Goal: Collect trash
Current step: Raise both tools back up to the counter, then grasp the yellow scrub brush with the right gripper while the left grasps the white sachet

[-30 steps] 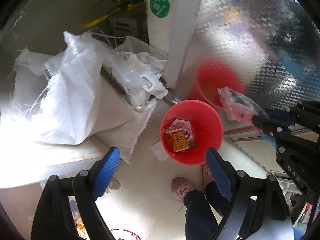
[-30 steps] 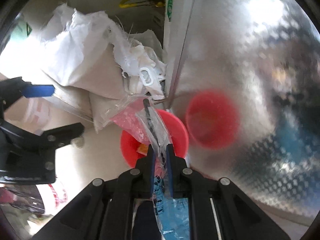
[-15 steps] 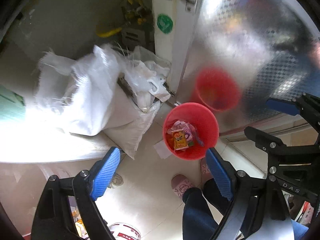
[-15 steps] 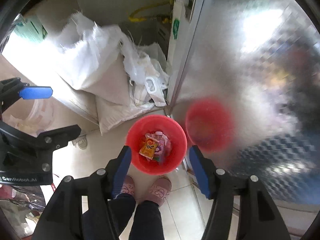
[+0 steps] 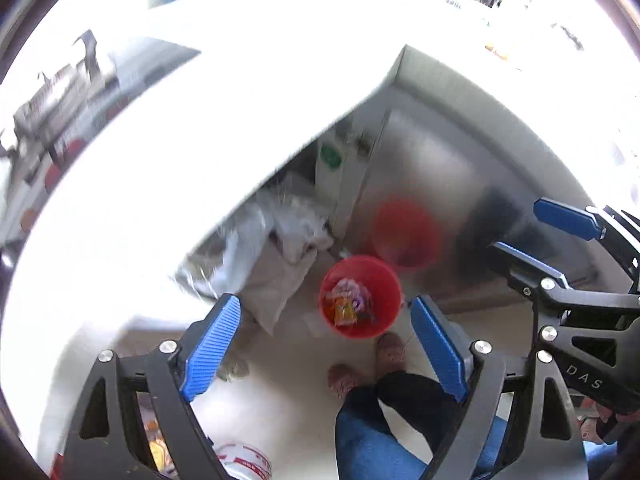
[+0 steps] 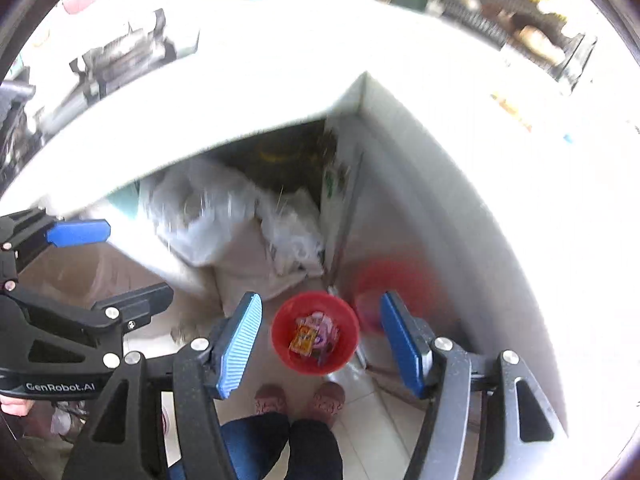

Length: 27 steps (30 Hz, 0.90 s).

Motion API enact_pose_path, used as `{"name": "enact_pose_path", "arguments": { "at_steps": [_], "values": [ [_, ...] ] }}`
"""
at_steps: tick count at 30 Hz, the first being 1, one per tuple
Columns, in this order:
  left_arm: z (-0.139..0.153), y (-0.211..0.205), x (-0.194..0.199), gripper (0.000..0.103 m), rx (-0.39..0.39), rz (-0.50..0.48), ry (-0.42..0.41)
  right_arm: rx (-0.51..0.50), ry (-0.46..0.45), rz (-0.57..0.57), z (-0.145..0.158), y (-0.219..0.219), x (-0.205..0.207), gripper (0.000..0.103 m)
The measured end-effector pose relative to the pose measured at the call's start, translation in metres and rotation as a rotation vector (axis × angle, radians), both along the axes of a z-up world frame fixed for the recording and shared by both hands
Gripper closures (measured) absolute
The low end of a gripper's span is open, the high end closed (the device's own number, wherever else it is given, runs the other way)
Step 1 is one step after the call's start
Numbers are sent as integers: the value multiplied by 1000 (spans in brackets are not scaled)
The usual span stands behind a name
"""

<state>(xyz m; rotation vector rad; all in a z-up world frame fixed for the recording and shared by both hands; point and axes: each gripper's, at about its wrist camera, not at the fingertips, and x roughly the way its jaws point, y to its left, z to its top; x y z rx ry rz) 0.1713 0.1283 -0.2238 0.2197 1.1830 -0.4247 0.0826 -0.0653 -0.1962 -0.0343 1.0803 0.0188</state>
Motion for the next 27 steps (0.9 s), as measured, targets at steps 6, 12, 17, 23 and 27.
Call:
{"name": "enact_pose_path", "arguments": {
  "at_steps": [6,12,17,23,27],
  "values": [
    [60,-25,22,16,-34,-56,-115,-48,-97,-56,58,-26,8,37],
    [95,-62,55,13,-58,-105,-166,-87,-152,-118,92,-60,25,34],
    [115,-102,90,13,-64,-135,-190,-106,-172,-148,111,-98,49,32],
    [128,-164,144,13,-72,-152,-193,-118,-186,-166,120,-149,98,31],
    [130,-210,183,13,-62,-168,-201,-117,-180,-193,119,-187,134,31]
  ]
}}
